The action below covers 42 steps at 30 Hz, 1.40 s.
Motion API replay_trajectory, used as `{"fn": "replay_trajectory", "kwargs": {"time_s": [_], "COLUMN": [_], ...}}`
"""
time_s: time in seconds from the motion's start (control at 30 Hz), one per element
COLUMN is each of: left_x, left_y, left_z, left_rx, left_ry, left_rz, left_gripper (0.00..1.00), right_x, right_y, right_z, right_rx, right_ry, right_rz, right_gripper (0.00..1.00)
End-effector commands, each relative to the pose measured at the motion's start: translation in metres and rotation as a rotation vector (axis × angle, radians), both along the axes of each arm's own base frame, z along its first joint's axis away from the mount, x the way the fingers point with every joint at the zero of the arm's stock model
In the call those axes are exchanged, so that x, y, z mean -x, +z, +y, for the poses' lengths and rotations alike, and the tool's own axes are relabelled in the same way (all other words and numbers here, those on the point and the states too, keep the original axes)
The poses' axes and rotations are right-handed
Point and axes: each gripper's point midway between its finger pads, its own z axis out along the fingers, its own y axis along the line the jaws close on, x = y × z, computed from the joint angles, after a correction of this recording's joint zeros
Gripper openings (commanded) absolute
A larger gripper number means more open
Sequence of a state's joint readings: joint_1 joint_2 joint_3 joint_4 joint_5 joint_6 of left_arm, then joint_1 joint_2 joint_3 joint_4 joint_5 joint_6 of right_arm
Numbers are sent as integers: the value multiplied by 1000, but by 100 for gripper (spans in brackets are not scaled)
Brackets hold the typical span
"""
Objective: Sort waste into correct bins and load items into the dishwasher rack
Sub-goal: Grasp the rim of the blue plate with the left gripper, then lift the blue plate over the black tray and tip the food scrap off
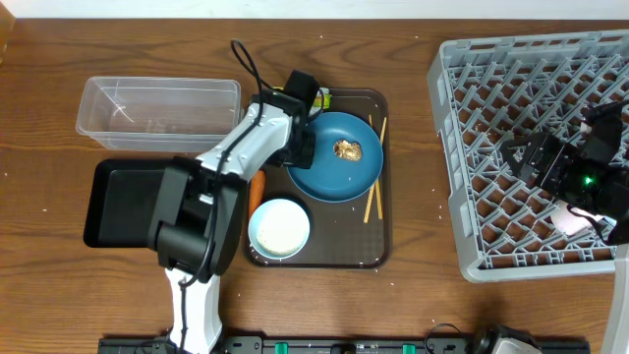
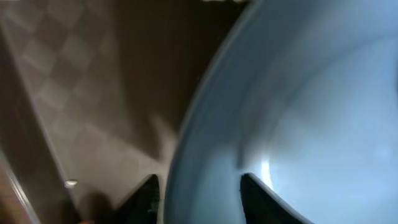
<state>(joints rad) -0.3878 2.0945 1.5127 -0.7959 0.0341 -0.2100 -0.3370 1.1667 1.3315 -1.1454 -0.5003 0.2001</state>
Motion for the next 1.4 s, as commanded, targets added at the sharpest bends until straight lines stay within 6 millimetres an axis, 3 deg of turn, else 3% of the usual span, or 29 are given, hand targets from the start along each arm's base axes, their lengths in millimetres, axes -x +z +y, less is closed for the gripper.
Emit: {"fn": "replay_trajectory", "kwargs": {"time_s": [0.0,0.1,0.3,0.5,0.67,0.83,0.97,1.13,1.27,1.37], "left_x": [0,-1,1,-6,-7,9,43,93,135,152], "left_y": [-7,-6,3,58,120,171,211,255,280,293], "left_z": [5,4,5,-8,7,47,118,182,216,232], "left_rx": [-22,-21,-19,75,97,21,-281,-594,-750,-847], "left_ry": [2,2,2,-9,16,51,139,246,416,541], "left_rz": [3,-1,-2,-85,-218,-309,-361,-382,-396,-433], "left_gripper": [25,8,6,6,6,6,6,6,6,6], "right_x": [0,0,0,0,0,0,0,0,0,-1], "right_y": [5,5,5,4,4,4,4,4,4,5], "right_z": [3,3,3,2,3,2,3,2,2,2], "right_rx": [12,12,13,16,15,16,15,16,16,17], "right_ry": [22,22,22,20,20,19,19,19,19,19], "right_rz": [-15,-14,-15,-13,-10,-11,-9,-13,-14,-15], "right_gripper": [86,86,86,86,86,86,87,87,87,88]}}
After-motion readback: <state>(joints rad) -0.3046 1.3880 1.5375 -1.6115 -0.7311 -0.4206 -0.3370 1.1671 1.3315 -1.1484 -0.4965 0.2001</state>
